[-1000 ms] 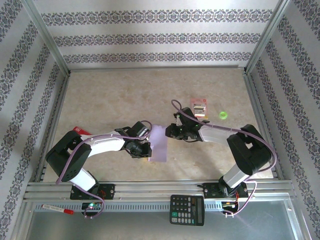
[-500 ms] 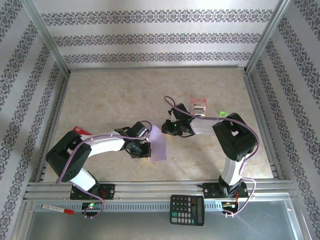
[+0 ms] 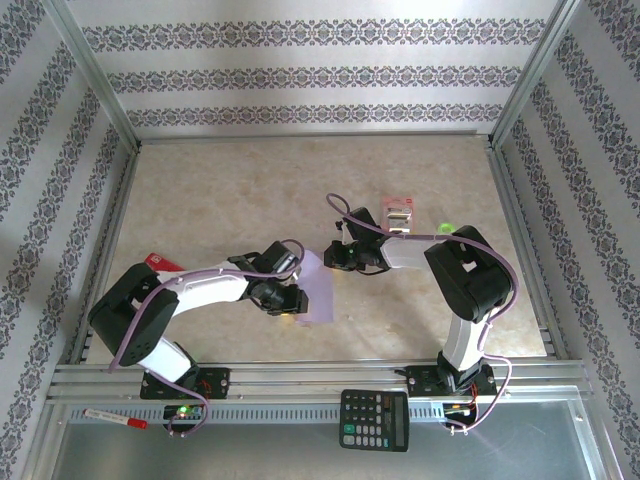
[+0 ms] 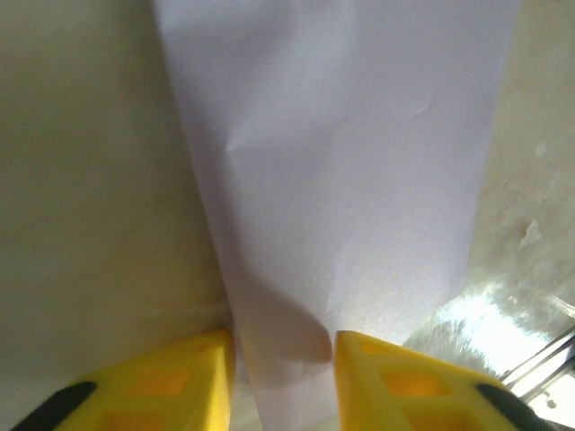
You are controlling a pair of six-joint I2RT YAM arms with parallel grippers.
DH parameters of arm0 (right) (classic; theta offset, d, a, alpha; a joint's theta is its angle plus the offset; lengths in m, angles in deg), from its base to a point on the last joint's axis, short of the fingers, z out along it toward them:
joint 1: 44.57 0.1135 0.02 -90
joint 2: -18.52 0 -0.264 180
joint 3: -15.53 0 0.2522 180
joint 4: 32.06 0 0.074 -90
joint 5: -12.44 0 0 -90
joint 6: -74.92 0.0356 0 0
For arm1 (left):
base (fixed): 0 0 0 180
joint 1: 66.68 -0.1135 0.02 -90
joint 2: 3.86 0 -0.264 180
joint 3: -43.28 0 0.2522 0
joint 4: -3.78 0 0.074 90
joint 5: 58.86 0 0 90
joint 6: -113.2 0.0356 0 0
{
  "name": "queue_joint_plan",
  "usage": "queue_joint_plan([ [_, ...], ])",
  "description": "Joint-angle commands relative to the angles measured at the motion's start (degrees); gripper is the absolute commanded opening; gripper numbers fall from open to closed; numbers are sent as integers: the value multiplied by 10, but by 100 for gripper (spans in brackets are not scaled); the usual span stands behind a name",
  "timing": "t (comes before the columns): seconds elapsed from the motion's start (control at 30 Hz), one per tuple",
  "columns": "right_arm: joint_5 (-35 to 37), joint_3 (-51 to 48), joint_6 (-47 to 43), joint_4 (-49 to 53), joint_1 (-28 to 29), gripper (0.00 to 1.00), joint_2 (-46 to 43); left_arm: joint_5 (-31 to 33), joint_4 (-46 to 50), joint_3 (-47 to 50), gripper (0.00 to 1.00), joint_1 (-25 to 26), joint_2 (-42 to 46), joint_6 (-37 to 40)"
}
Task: Fold a paper plane with a square sheet of paper (pick it up from the middle)
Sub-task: First fold in half a square sheet of paper at the center of the table.
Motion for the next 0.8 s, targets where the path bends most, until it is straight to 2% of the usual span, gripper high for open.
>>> queue_joint_plan([
  [0.0, 21, -22, -23, 44, 3, 15, 26, 13, 55, -32, 44, -10, 27, 28],
  [0.17, 19, -21, -25, 44, 3, 14, 30, 24, 80, -66, 47, -40, 58, 57],
  [0.27, 20, -21, -24, 42, 3, 14, 31, 9, 39, -78, 37, -49, 56, 55],
  [0.37, 19, -23, -24, 40, 3, 14, 32, -31, -14, -92, 22, -60, 12, 39],
  [0.43, 19, -24, -25, 41, 3, 14, 30, -37, -34, -106, 16, -67, -23, 41],
  [0.63, 20, -26, -25, 42, 3, 14, 28, -34, -69, -150, 11, -99, -101, 59],
  [0.77, 20, -23, -28, 45, 3, 14, 28, -34, -81, -138, 10, -114, -126, 61],
])
